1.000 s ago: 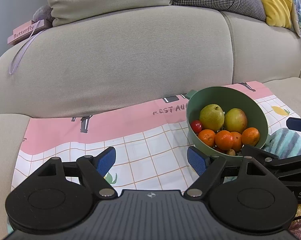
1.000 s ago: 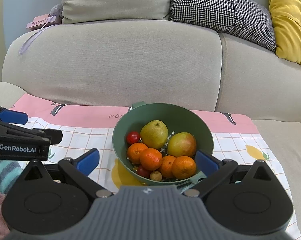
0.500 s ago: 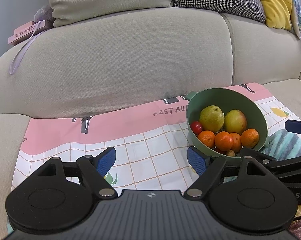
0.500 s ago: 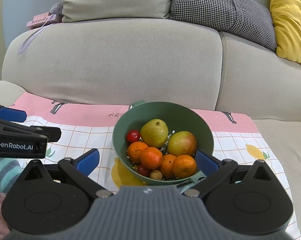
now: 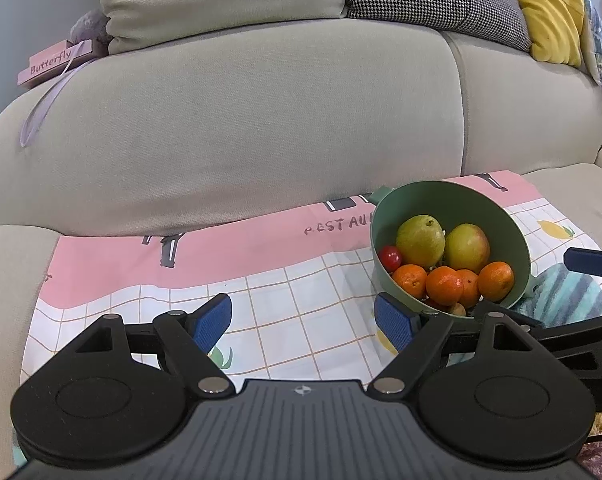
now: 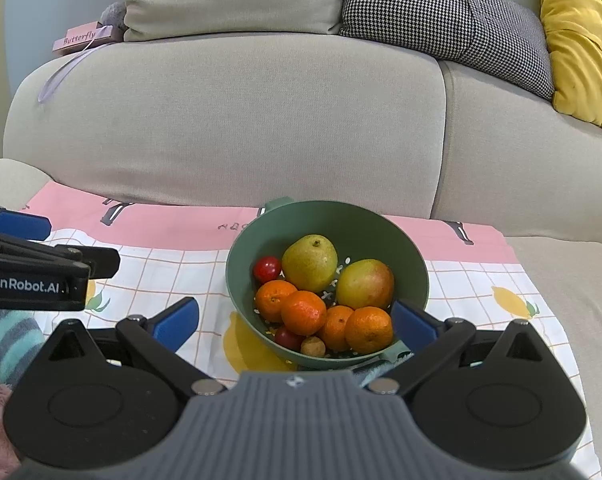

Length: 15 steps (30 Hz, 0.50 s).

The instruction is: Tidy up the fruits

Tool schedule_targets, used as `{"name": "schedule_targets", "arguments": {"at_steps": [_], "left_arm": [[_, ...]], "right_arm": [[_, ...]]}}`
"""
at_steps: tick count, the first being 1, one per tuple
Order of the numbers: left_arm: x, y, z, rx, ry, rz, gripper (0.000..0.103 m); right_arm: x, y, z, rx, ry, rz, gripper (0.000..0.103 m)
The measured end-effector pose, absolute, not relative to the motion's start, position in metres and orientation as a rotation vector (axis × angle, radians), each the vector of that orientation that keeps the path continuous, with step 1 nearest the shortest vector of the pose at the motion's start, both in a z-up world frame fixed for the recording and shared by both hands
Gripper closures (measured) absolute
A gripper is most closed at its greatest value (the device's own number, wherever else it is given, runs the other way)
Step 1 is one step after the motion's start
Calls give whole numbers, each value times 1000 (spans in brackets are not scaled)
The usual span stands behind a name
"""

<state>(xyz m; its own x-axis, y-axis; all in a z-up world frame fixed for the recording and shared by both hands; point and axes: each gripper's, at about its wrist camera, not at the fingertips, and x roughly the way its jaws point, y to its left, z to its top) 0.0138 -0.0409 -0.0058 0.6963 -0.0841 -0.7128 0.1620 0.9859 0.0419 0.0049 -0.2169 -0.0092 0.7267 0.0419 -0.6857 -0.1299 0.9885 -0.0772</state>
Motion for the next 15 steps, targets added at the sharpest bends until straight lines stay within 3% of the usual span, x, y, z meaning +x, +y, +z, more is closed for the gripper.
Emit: {"name": "schedule_targets", "arguments": {"at_steps": [15], "left_arm": [[12,-45,-2,112,776,-143,8]], "right_arm": [[5,-217,-11,-111,771,89,4]]}}
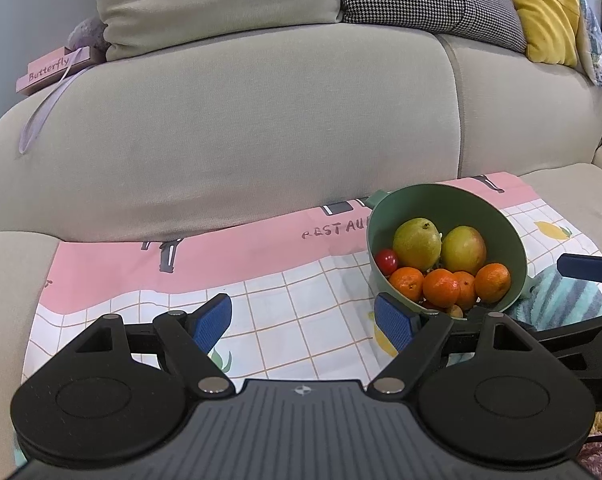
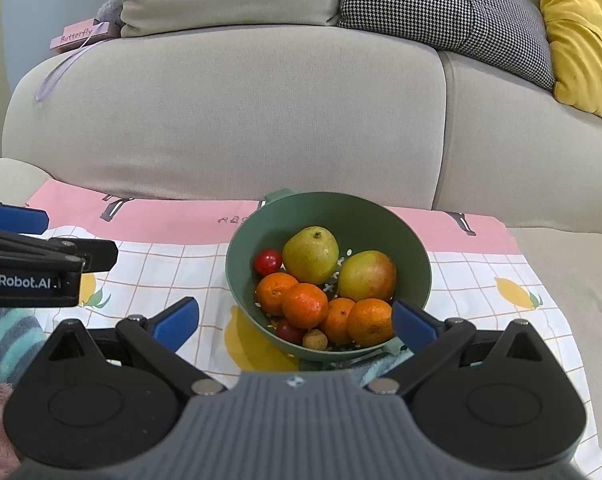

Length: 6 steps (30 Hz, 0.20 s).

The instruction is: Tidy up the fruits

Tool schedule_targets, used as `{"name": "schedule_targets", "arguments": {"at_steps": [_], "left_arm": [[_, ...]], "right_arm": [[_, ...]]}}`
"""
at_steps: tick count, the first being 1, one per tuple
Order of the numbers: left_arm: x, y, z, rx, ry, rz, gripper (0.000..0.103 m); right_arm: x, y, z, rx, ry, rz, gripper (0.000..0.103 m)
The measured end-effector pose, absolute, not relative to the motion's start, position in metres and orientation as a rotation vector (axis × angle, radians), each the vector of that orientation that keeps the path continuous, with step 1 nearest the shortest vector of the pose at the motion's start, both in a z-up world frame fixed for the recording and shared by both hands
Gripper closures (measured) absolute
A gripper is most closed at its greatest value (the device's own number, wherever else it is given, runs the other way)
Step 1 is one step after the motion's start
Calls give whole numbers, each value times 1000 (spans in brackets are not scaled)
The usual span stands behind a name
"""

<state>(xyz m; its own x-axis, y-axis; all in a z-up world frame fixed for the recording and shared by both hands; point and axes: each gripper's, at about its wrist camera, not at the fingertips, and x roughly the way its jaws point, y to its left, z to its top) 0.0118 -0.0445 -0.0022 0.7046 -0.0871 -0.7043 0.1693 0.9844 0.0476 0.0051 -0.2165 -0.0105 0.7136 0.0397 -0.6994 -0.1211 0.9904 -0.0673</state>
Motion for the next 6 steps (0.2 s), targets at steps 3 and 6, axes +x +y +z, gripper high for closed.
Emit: {"name": "schedule_targets", "arguments": {"at_steps": [3,6], "left_arm": [[11,-45,-2,112,773,-148,8],[11,-46,-1,117,767,-149,8]], "right_arm": [[5,-217,-11,-109,774,89,4],[5,-216,-11,-107,777,90,4]]}}
